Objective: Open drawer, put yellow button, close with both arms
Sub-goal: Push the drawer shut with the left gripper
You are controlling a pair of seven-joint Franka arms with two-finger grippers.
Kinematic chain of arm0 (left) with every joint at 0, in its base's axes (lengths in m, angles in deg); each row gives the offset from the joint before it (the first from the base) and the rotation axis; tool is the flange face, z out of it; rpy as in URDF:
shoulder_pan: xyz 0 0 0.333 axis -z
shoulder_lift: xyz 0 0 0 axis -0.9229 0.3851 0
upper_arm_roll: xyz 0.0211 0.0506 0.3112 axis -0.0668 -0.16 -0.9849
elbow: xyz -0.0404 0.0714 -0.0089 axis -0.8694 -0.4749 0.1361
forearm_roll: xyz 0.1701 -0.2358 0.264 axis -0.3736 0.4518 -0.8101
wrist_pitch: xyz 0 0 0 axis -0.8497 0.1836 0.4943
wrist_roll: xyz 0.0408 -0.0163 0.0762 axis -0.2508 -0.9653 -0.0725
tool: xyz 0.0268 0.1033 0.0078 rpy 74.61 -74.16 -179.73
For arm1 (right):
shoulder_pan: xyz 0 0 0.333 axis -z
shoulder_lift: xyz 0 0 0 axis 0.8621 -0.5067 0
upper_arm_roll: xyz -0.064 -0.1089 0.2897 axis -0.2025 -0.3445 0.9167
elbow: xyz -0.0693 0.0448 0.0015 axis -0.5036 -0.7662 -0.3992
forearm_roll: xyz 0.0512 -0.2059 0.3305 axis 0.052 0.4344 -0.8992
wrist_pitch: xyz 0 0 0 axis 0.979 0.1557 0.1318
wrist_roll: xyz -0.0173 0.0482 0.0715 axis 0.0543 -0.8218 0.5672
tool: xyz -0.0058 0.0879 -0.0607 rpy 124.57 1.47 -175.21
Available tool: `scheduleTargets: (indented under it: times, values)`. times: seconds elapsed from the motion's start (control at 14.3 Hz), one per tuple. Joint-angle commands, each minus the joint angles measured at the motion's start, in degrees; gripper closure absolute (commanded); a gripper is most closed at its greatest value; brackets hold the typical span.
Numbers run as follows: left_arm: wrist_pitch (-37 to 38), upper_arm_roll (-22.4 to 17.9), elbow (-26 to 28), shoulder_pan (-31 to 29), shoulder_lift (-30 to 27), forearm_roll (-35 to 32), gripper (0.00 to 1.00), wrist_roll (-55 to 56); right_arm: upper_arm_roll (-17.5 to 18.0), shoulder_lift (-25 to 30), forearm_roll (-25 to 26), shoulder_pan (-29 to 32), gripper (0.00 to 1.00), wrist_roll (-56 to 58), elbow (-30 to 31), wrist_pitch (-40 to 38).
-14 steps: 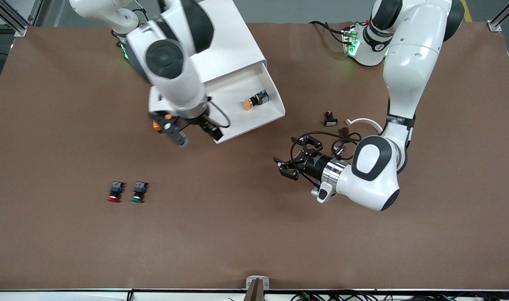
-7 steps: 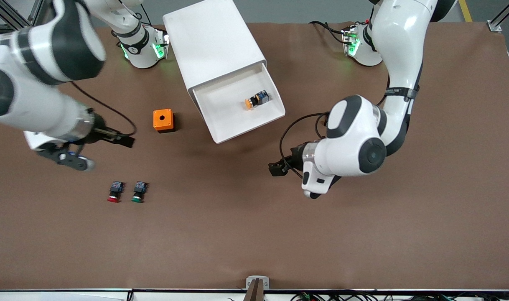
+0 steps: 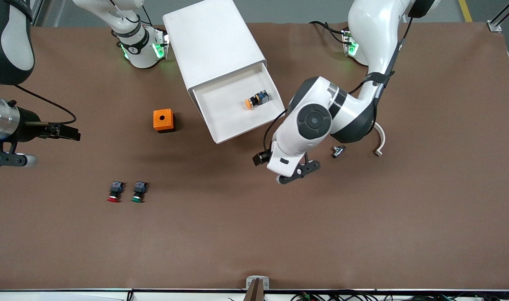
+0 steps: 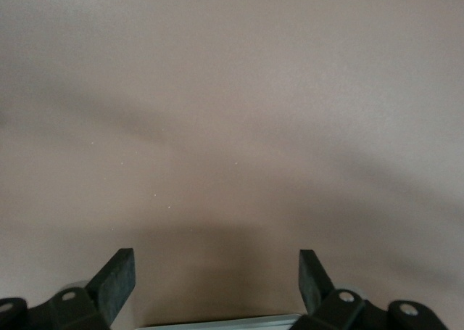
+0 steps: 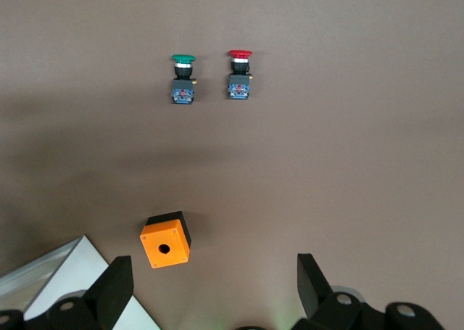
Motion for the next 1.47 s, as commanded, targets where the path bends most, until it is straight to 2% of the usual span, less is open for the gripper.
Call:
scheduleTargets:
  times: [0.0, 0.56, 0.91, 1.12, 1.4]
  values:
    - [-0.8, -0.5, 1.2, 2.3, -0.7, -2.6, 0.01, 2.8, 1.2, 0.6, 0.9, 1.6, 0.00, 1.1, 0.4, -0.5]
    - [-0.8, -0.5, 1.7, 9.7, 0.3, -2.9, 0.01, 6.2, 1.2, 0.3, 1.1, 2.3, 0.00, 1.0, 0.0, -0.2]
    - [-0.8, -0.4, 1.9, 12.5, 0.2, -2.2, 0.01, 10.3, 1.2, 0.3, 0.9, 2.3, 0.00, 0.6, -4.1, -0.6]
    - [-0.6, -0.1, 1.9, 13.9, 0.2, -1.0, 0.01, 13.8, 1.7, 3.8, 0.2, 2.0, 0.00, -0.1, -3.6, -3.4]
    - [-0.6, 0.1, 1.9, 15.7, 0.5, 2.1, 0.01, 15.0, 1.8, 6.4, -1.7, 0.9, 0.00, -2.6, -0.7, -3.1]
